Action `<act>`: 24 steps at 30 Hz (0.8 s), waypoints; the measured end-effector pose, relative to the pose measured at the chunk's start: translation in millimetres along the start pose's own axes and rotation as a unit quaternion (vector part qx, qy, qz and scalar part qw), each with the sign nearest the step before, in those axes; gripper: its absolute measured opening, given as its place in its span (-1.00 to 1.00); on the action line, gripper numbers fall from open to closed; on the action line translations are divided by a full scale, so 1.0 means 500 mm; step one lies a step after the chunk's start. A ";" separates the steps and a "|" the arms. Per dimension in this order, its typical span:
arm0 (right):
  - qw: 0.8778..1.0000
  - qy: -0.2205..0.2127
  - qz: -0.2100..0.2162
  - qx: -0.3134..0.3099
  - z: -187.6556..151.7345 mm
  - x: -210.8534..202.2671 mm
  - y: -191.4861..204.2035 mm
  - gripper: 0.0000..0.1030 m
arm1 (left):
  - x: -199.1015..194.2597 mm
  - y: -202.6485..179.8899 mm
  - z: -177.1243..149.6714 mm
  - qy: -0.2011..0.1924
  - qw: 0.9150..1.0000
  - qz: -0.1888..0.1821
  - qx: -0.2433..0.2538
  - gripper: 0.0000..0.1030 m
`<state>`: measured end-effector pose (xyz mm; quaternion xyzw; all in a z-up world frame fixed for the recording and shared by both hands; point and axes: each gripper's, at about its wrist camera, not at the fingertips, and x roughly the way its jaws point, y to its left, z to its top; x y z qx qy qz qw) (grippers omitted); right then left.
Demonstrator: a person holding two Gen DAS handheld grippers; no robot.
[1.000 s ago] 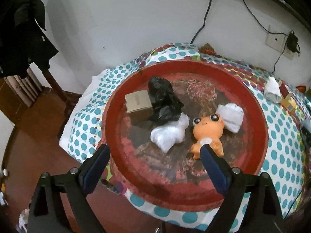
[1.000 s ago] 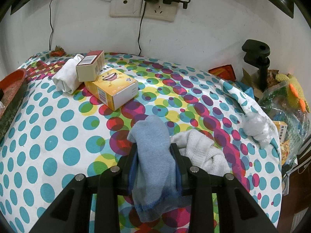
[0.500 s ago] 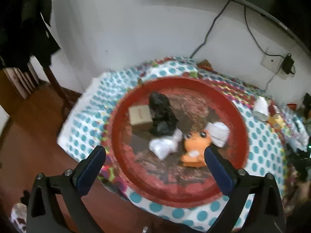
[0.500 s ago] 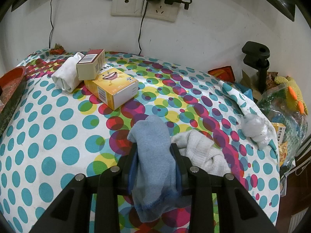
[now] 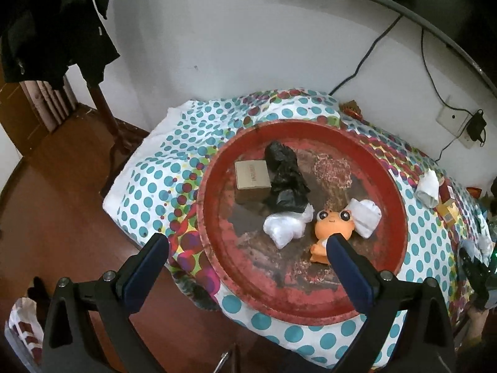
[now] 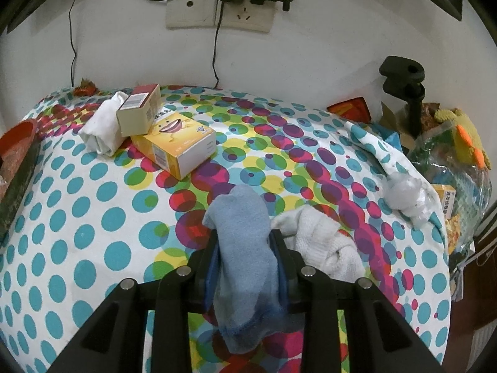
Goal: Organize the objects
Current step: 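Lift the blue sock with the right gripper and turn toward the tray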
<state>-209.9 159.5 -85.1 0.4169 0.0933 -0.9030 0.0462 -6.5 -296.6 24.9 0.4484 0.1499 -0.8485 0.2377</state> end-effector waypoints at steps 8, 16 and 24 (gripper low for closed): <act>1.000 0.005 0.001 0.003 0.004 -0.015 -0.002 -0.40 | 0.001 -0.015 -0.006 0.009 1.000 -0.007 0.014 0.97; 1.000 -0.002 0.029 -0.003 0.016 -0.048 0.025 -0.40 | 0.011 -0.026 -0.012 0.023 0.999 -0.009 0.022 0.97; 0.998 -0.005 0.061 -0.031 0.022 -0.079 0.100 -0.40 | 0.003 -0.028 -0.011 0.019 0.999 -0.015 0.030 0.97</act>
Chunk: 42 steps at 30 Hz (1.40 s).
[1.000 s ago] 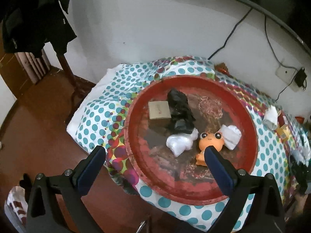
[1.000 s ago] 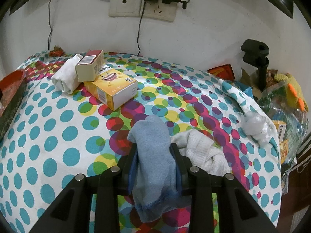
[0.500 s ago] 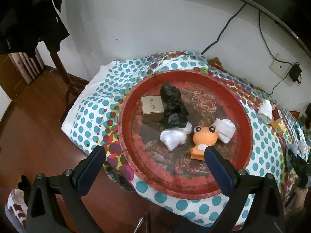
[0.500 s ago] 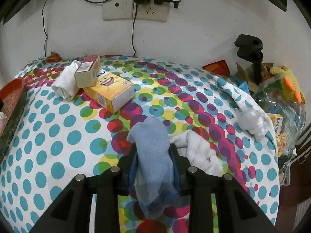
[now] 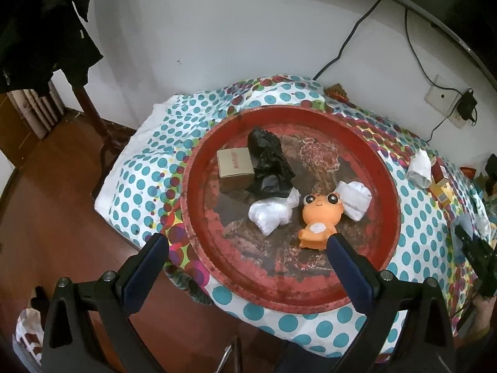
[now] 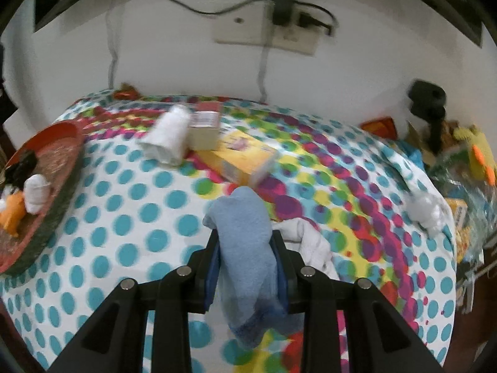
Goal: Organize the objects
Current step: 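Carry the blue sock over the red tray with the right gripper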
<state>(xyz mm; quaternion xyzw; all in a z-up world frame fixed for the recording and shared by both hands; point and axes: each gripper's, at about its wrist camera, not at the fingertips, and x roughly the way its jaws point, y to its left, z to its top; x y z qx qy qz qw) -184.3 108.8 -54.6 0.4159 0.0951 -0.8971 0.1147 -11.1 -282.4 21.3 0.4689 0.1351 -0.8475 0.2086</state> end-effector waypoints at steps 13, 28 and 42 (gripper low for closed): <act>0.994 -0.023 0.080 -0.067 0.053 -0.065 0.207 -0.40 | 0.003 0.022 0.003 0.005 1.000 0.003 -0.014 0.97; 0.981 -0.028 0.155 -0.113 0.087 -0.088 0.406 -0.40 | 0.001 0.047 0.009 0.002 1.000 0.009 -0.023 0.97; 0.977 -0.008 0.178 -0.121 0.099 -0.039 0.532 -0.40 | 0.001 0.094 0.015 0.006 0.999 -0.006 -0.053 0.97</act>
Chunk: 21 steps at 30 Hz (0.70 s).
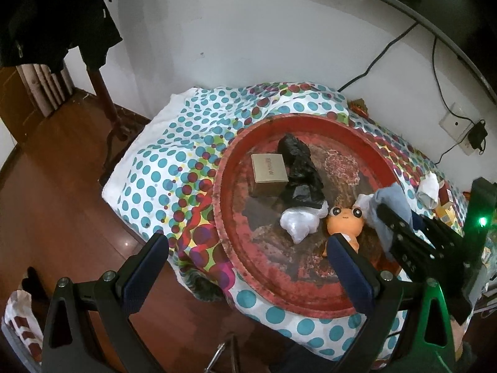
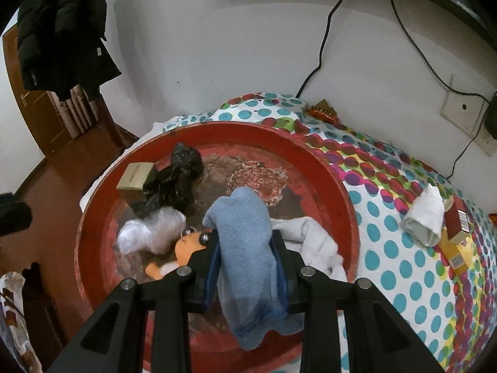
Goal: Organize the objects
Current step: 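Carry the blue sock over the red tray with the right gripper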
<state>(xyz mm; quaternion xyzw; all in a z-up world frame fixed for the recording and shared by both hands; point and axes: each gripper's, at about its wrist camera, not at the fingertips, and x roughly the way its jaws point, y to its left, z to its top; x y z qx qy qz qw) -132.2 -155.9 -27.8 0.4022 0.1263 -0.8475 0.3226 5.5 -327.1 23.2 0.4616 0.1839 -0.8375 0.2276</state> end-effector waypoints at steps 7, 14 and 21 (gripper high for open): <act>1.000 -0.001 -0.007 0.011 0.048 0.030 0.001 -0.40 | 0.009 0.013 0.002 0.007 1.000 0.000 -0.005 0.97; 1.000 -0.006 -0.002 0.014 0.095 0.034 0.004 -0.40 | 0.005 0.048 0.009 0.003 1.000 0.012 -0.027 0.97; 1.000 0.001 0.017 0.012 0.132 0.043 0.008 -0.40 | 0.014 0.072 0.011 0.006 0.999 0.021 -0.044 0.97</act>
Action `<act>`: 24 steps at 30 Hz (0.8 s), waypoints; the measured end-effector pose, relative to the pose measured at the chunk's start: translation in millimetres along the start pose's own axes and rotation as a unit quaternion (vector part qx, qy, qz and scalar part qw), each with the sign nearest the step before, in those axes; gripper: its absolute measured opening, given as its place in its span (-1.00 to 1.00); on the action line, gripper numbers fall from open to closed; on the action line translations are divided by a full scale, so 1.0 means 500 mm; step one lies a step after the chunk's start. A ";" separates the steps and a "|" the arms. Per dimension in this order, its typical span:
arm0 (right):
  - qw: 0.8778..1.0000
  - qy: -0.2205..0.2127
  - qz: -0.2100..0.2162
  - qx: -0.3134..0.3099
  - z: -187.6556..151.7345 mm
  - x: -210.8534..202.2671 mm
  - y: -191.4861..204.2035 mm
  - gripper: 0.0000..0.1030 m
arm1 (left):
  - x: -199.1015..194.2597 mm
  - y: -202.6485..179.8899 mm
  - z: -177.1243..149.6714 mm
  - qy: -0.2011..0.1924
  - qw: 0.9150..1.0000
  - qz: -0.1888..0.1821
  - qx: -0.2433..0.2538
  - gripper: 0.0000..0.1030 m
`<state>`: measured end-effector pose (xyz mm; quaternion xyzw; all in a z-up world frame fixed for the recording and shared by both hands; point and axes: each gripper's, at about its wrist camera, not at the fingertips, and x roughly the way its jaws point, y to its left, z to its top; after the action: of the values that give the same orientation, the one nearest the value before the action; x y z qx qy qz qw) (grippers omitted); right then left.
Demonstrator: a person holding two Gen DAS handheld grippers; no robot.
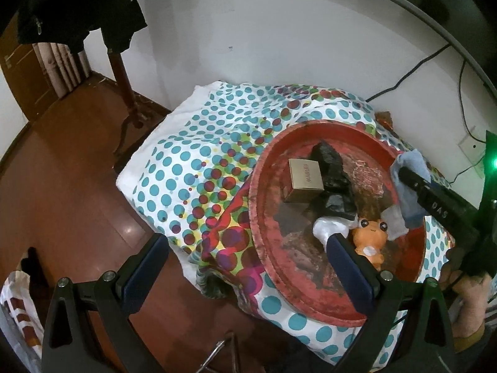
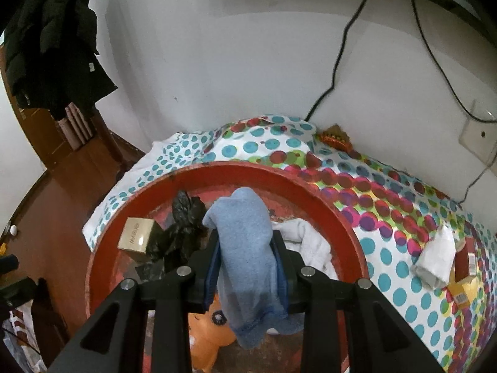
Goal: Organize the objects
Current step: 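Carry the blue sock over the red tray with the right gripper, then lower the blue sock onto the tray and open the right gripper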
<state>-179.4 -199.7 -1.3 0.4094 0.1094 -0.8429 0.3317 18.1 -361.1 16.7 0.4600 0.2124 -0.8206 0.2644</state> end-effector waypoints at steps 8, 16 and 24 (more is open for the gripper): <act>0.999 0.033 0.003 -0.002 -0.007 0.063 0.022 -0.40 | 0.003 -0.007 -0.003 0.006 1.000 -0.005 0.015 0.97; 0.998 0.055 -0.012 -0.008 -0.019 0.115 0.029 -0.37 | 0.018 -0.013 -0.004 0.014 1.000 -0.003 0.015 0.97; 0.999 0.050 -0.020 -0.002 -0.024 0.105 0.012 -0.01 | 0.025 -0.027 -0.010 0.017 1.000 -0.001 0.023 0.97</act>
<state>-191.6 -223.3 -48.6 0.4481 0.1357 -0.8274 0.3102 7.6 -350.8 5.0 0.4800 0.1982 -0.8174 0.2494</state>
